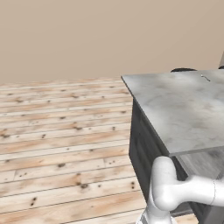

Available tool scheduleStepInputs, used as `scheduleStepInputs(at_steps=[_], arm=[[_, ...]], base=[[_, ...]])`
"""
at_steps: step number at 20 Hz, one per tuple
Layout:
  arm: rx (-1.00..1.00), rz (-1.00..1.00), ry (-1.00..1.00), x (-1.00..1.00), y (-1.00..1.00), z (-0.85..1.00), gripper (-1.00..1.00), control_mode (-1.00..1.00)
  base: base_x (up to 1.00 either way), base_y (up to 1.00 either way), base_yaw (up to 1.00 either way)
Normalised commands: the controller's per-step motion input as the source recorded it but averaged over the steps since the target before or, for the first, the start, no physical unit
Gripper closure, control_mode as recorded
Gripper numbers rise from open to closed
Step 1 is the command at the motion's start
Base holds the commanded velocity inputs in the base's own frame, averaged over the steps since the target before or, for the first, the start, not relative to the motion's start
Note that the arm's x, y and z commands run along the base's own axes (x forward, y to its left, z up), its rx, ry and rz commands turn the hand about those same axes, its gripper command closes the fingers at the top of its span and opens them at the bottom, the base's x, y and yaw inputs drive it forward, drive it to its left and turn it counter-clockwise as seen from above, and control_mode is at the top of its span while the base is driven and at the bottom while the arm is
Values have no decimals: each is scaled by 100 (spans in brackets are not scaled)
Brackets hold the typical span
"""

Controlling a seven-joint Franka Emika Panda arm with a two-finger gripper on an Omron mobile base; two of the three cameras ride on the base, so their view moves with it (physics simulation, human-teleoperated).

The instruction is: Take the pizza cutter from the drawer on the right and place it on the dining counter for cutting.

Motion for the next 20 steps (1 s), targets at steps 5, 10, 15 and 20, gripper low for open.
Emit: scheduleStepInputs(at_steps=[5, 10, 15, 20], arm=[[0, 1, 0, 0, -11, -21, -100, -100], [0, 1, 0, 0, -6, -14, -100, -100], [0, 0, 0, 0, 0, -9, -100, -100], [-2, 0, 0, -1, 7, 0, -100, -100]], base=[[0, 0, 0], [0, 0, 0], [0, 0, 0], [0, 0, 0]])
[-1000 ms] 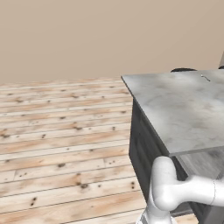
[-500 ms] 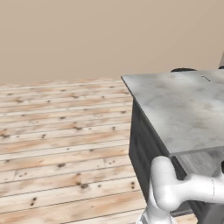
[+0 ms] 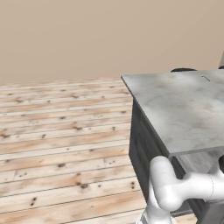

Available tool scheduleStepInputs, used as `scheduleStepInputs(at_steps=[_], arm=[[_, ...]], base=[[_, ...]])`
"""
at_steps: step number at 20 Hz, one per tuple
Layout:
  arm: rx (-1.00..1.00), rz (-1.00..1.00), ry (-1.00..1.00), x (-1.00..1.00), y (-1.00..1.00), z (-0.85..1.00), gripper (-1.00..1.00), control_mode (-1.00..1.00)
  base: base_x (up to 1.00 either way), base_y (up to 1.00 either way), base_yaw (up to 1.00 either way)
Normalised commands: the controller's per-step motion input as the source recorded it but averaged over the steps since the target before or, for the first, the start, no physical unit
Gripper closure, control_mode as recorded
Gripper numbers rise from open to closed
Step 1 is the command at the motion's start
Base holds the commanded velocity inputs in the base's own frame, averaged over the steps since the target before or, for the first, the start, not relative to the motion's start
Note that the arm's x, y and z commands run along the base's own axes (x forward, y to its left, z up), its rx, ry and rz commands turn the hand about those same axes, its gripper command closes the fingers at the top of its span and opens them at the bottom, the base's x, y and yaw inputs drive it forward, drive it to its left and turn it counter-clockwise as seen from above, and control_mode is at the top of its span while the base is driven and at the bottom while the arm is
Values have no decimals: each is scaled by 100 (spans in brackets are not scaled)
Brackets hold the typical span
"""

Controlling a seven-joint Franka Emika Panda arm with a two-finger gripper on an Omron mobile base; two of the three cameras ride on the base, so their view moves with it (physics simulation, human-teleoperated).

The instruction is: Take the pizza cutter from the drawer on the right and place it on the dining counter for cutting.

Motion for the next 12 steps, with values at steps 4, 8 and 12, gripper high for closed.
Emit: scheduleStepInputs(at_steps=[4, 8, 12], arm=[[-7, 0, 0, 0, 19, -2, -100, -100], [-8, 0, 0, 0, 3, -12, -100, -100], [-9, 0, 0, 0, 1, -14, -100, -100]], base=[[0, 0, 0], [0, 0, 0], [0, 0, 0]])
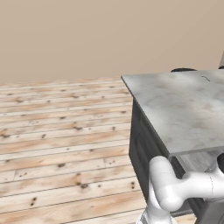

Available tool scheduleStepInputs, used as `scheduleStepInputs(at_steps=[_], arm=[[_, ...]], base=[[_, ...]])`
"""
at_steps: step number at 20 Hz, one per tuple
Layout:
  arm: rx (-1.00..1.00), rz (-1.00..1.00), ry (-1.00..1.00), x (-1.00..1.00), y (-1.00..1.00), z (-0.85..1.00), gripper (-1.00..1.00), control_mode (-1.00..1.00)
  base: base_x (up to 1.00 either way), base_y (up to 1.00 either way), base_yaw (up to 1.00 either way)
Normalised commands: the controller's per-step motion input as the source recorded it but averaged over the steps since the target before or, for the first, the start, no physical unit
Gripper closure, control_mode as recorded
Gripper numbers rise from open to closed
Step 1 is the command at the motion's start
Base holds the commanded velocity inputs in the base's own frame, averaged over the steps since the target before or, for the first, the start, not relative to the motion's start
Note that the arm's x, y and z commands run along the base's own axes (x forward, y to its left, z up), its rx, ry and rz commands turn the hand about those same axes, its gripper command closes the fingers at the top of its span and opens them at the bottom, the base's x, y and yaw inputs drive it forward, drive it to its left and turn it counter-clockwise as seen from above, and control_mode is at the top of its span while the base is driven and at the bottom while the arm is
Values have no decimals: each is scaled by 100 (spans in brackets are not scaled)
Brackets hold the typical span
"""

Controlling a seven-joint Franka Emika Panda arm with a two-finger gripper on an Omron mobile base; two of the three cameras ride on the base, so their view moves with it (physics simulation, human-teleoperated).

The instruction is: Take the pizza cutter from the drawer on the right and place it on the dining counter for cutting.

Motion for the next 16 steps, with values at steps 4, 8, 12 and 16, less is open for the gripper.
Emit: scheduleStepInputs(at_steps=[4, 8, 12, 16], arm=[[-1, 0, 0, 0, 1, 0, -100, -100], [-1, 0, 0, 0, 7, 0, -100, -100], [-3, 0, 0, 0, 16, 0, -100, -100], [-2, 0, 0, 0, 9, 0, -100, -100]], base=[[0, 0, 0], [0, 0, 0], [0, 0, 0], [0, 0, 0]])
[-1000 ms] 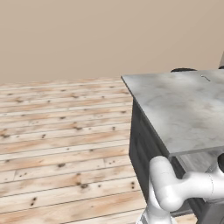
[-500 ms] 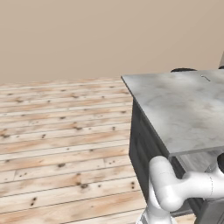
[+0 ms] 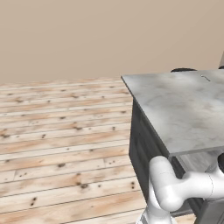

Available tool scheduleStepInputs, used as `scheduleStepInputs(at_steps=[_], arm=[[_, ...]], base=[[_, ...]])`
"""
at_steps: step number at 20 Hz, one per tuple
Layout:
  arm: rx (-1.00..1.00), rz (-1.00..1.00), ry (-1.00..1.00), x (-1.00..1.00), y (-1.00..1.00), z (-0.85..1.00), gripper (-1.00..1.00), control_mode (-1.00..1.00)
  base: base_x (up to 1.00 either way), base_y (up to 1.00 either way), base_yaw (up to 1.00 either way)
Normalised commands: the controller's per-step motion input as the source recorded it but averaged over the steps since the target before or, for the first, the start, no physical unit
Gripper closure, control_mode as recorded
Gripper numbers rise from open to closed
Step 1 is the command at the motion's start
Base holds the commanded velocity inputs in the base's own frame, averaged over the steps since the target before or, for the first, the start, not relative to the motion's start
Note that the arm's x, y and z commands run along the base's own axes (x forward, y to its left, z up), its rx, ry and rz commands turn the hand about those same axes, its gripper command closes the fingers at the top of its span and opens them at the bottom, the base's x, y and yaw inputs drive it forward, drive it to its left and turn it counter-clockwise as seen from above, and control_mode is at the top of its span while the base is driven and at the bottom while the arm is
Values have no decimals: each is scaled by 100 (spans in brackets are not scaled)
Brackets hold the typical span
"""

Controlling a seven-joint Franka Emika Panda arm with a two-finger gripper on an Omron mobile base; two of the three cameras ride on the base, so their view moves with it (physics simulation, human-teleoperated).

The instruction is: Take the pizza cutter from the drawer on the right and place it on the dining counter for cutting.

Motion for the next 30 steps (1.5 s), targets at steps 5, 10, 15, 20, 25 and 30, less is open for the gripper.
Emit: scheduleStepInputs(at_steps=[5, 10, 15, 20, 25, 30], arm=[[-4, 0, 0, 0, 10, -12, -100, -100], [-5, 0, 0, 0, 9, -21, -100, -100], [-3, 0, 0, 0, 10, -21, -100, -100], [0, 0, 0, 0, 2, 0, -100, -100], [0, 0, 0, 0, 0, 0, -100, -100], [0, 0, 0, 0, 0, 0, -100, -100]], base=[[0, 0, 0], [0, 0, 0], [0, 0, 0], [0, 0, 0], [0, 0, 0], [0, 0, 0]])
